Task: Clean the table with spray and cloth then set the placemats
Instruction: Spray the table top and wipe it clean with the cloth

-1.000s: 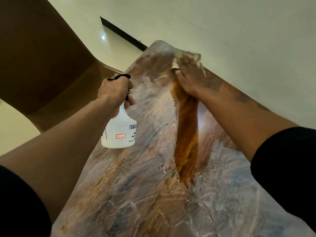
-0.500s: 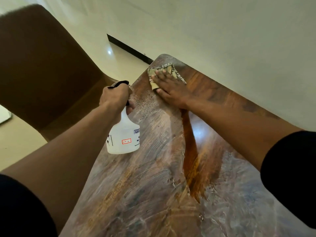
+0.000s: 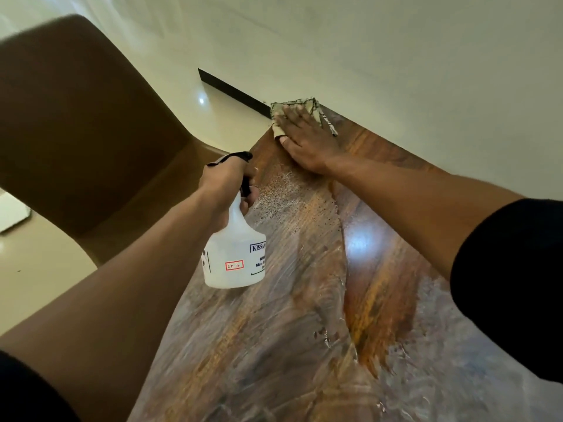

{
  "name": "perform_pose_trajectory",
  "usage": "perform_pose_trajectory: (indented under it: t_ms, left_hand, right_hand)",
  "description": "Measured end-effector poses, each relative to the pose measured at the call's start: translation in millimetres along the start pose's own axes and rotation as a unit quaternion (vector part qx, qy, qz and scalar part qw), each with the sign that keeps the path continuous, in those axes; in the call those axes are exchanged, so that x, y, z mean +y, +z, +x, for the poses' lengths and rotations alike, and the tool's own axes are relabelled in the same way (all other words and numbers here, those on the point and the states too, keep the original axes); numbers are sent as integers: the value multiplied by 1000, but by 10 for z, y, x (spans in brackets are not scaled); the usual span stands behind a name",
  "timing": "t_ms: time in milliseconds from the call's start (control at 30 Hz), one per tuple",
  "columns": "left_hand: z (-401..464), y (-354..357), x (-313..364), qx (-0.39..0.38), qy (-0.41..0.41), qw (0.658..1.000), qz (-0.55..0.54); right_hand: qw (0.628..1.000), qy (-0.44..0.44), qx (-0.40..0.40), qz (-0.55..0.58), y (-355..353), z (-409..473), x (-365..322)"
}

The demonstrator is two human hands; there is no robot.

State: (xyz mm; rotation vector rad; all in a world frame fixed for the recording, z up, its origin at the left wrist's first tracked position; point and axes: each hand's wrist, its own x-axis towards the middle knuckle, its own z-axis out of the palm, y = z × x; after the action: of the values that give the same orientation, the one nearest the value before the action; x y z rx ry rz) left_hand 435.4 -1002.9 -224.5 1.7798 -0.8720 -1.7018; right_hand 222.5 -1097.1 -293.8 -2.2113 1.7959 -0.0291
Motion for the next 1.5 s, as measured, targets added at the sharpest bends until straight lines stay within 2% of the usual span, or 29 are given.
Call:
perform_pose_trajectory:
  t_ms: [133, 300, 400, 467, 600, 667, 767, 867, 933, 1000, 1100, 1167, 1200, 1300, 1400, 1500]
  left_hand:
    - [-3, -10, -48, -5, -6, 1000, 7]
    - [-25, -45, -124, -13, -9, 1000, -14]
    - [-61, -71, -177, -31, -19, 999, -19]
    - [-63, -73, -216, -37, -30, 999, -18]
    - [-47, -50, -228, -37, -40, 998, -12]
    - [-65, -31, -215, -30, -32, 999, -10]
    - [-99, -36, -209, -28, -26, 999, -13]
    - [-133, -49, -223, -26, -34, 999, -7]
    - [-140, -67, -231, -21, -33, 999, -13]
    - [-145, -86, -237, -15, -32, 999, -21]
    - [-185, -78, -248, -8, -20, 1000, -21]
    - [-234, -71, -247, 0, -20, 1000, -11]
    - [-258, -69, -250, 3, -22, 1000, -7]
    - [-364, -59, -228, -6, -35, 999, 5]
    - [-420, -58, -245, -15, -52, 998, 26]
    - [-424, -42, -290, -18, -47, 998, 29]
  right_hand:
    - [1000, 22, 6, -15, -22, 143, 72]
    - [989, 141, 32, 20, -109, 374, 31]
    - [981, 181, 64, 21, -14, 286, -140]
    - [985, 149, 85, -1, 91, 135, -208]
    - [998, 38, 41, -31, 89, -40, 71]
    - [993, 95, 56, -32, 48, -69, 287]
    - [967, 241, 83, 16, 38, -102, 385]
    - [956, 279, 80, 46, 25, -127, 193]
    - [967, 237, 86, 31, 50, -198, 10]
    - [986, 146, 81, -5, 144, -326, -192]
    - [999, 2, 24, -26, 266, -609, -366]
    - [999, -41, -2, -15, 269, -757, -308]
    - [999, -36, -6, -8, 250, -799, -246]
    - [997, 83, 4, 12, 127, -873, 59]
    - [973, 220, 19, 60, 24, -908, 392]
    - [963, 261, 21, 70, 38, -845, 451]
